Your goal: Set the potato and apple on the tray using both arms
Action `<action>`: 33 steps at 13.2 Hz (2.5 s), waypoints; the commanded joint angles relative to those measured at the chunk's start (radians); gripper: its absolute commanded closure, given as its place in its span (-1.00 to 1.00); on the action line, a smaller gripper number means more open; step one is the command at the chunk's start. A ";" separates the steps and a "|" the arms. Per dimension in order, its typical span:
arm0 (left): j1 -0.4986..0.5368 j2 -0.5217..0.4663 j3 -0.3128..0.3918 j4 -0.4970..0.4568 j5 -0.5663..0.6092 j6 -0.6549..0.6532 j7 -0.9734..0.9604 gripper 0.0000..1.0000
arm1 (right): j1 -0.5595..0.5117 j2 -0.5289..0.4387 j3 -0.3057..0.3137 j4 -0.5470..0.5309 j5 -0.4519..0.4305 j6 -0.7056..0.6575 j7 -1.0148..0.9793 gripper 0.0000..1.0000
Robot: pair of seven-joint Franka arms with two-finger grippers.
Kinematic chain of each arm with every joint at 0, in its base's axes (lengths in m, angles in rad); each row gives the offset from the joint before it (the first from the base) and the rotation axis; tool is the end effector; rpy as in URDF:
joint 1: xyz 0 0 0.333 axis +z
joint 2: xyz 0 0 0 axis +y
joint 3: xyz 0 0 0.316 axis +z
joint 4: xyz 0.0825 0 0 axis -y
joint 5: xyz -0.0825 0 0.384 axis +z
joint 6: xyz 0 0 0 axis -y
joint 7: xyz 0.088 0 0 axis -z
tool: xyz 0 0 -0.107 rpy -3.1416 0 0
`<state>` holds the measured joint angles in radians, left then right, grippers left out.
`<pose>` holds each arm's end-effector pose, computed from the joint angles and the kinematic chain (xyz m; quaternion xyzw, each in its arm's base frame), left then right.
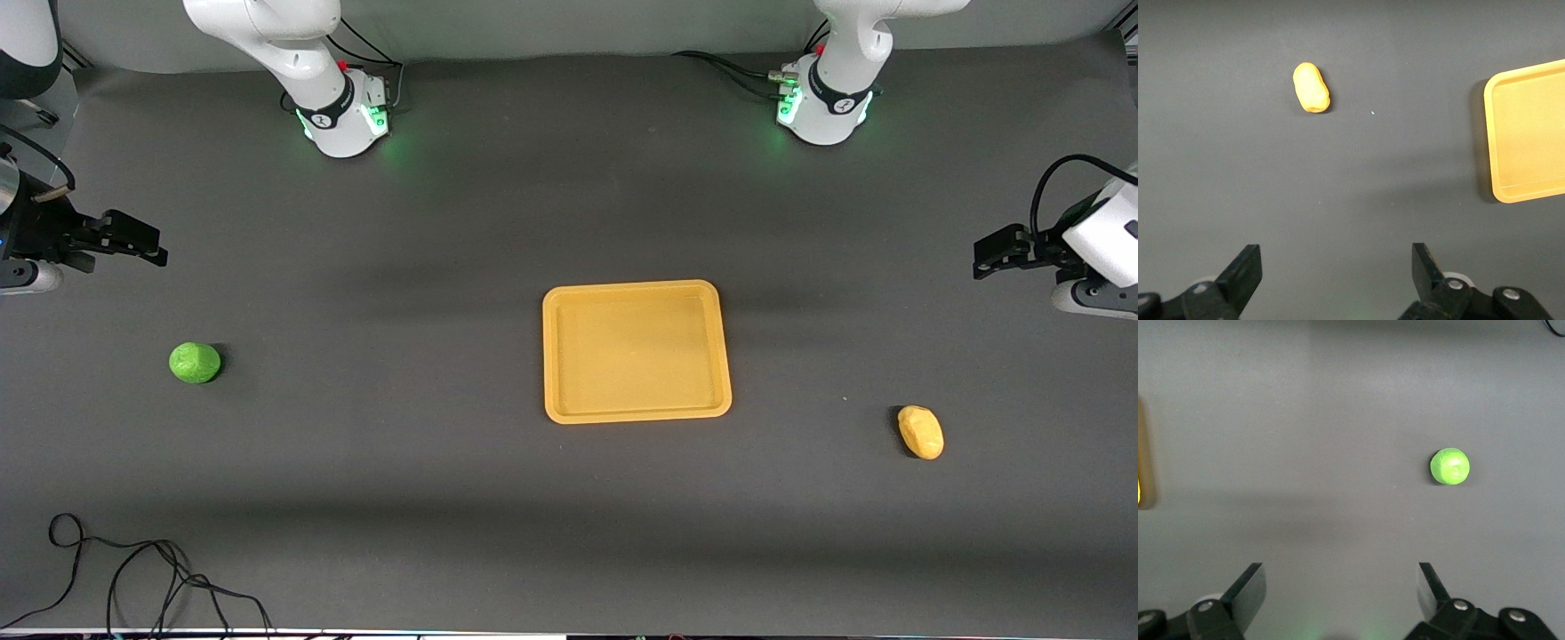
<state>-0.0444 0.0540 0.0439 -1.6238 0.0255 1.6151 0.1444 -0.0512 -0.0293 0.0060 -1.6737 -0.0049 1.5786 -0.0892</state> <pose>0.5712 0.0017 0.5729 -0.9967 0.0733 0.0322 0.0116 0.5424 -0.0250 0.5928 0.9992 0.0221 -0.0330 0.0003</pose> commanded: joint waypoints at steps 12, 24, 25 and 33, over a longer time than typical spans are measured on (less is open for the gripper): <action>0.052 0.329 0.004 0.059 -0.018 0.218 0.027 -0.99 | 0.011 0.002 -0.008 0.003 0.013 0.008 0.009 -1.00; 0.101 0.727 0.001 0.055 -0.056 0.762 0.058 -0.69 | 0.001 0.026 -0.366 -0.132 0.013 0.230 -0.407 -1.00; 0.101 0.721 0.001 0.056 -0.061 0.752 0.047 0.05 | 0.001 0.026 -0.379 -0.132 0.013 0.236 -0.426 -1.00; 0.058 0.488 -0.071 0.059 -0.093 0.335 -0.087 0.86 | 0.008 0.061 -0.385 -0.450 0.049 0.659 -0.429 -1.00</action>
<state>0.0458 0.6355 0.0111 -1.5326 -0.0585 2.0490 0.1301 -0.0554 0.0207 -0.3718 -2.0442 0.0048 2.1236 -0.4992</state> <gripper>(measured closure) 0.454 0.000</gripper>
